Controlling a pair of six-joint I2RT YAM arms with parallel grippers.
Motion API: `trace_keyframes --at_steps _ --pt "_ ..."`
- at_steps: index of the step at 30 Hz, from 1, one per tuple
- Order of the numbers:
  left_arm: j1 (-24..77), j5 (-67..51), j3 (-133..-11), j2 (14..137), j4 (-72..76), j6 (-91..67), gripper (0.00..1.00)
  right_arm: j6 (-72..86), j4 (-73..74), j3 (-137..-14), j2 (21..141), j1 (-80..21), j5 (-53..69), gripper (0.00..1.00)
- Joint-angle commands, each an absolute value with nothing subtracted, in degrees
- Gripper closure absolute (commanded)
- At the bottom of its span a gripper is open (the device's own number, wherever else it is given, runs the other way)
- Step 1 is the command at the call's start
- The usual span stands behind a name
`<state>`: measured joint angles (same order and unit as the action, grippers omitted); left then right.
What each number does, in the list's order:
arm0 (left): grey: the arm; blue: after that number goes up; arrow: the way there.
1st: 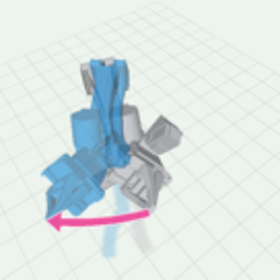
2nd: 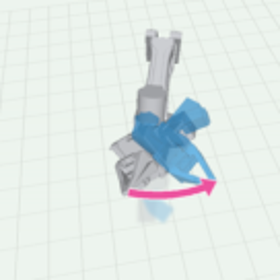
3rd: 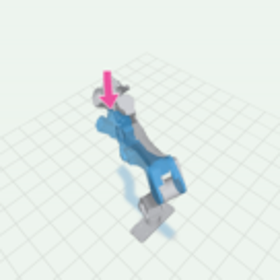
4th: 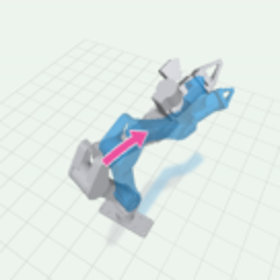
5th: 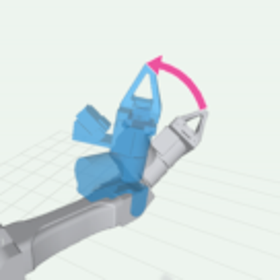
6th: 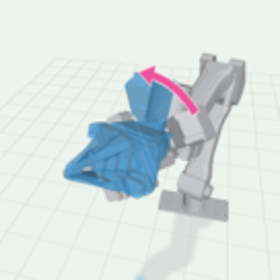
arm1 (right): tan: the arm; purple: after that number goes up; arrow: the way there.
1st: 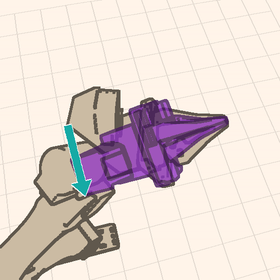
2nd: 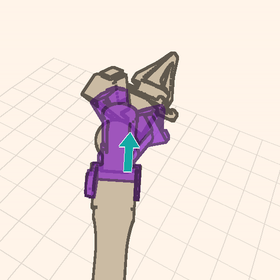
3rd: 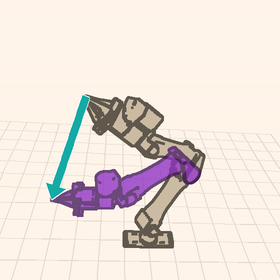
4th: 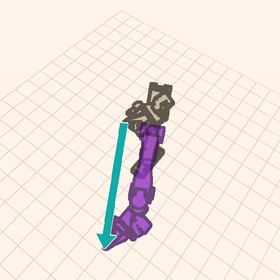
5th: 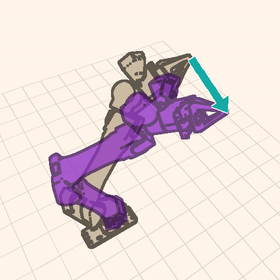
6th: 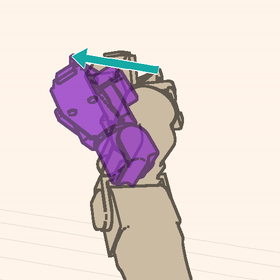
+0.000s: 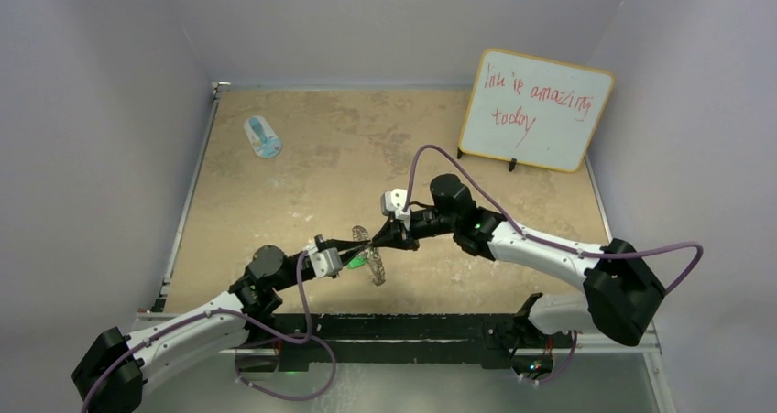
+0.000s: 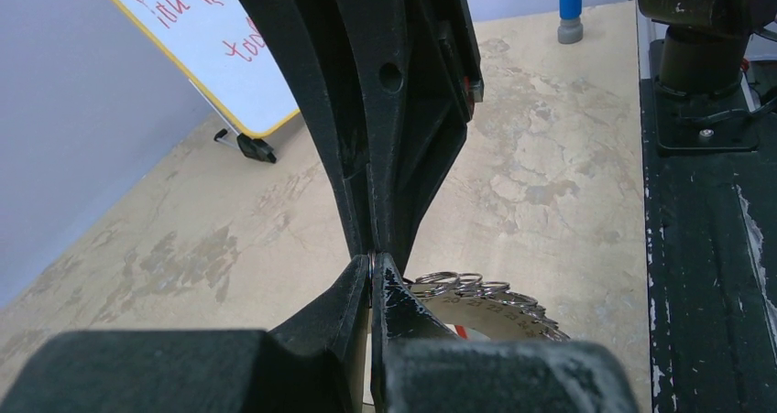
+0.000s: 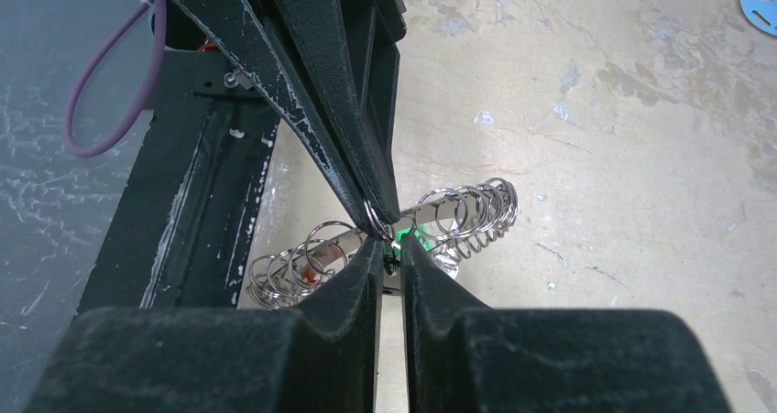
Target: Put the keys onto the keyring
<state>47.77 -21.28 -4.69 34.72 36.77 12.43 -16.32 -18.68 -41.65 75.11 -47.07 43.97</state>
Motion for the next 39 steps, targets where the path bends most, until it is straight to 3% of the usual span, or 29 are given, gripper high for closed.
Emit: trace_keyframes --at_steps 1,5,11,14,20,30,39 --pt "48.08 -22.60 -5.54 34.09 41.75 11.05 1.00 -16.04 -22.78 -40.79 75.02 -46.60 43.61 0.88" --pt "48.10 -22.68 -5.54 34.07 41.75 10.97 1.00 -15.71 -23.89 -40.36 74.63 -46.58 43.25 1.00" --pt "48.08 -22.81 -6.22 33.53 40.10 11.52 1.00 -16.98 -20.12 -41.77 73.38 -46.52 39.93 1.00" --pt "48.08 -22.12 -8.81 32.56 35.06 12.73 0.87 -18.31 -14.10 -44.81 72.79 -46.57 36.40 1.00" --pt "48.10 -16.52 -17.42 30.83 18.02 16.05 0.73 -20.33 -0.84 -51.84 72.72 -47.33 32.06 1.00" --pt "48.08 -13.59 -32.68 37.30 -10.90 21.00 0.70 -22.22 19.09 -65.15 77.24 -51.65 26.31 1.00" --pt "48.09 -17.69 -34.92 35.82 -18.94 28.79 0.61 -23.99 28.07 -73.27 82.66 -53.11 29.14 1.00"
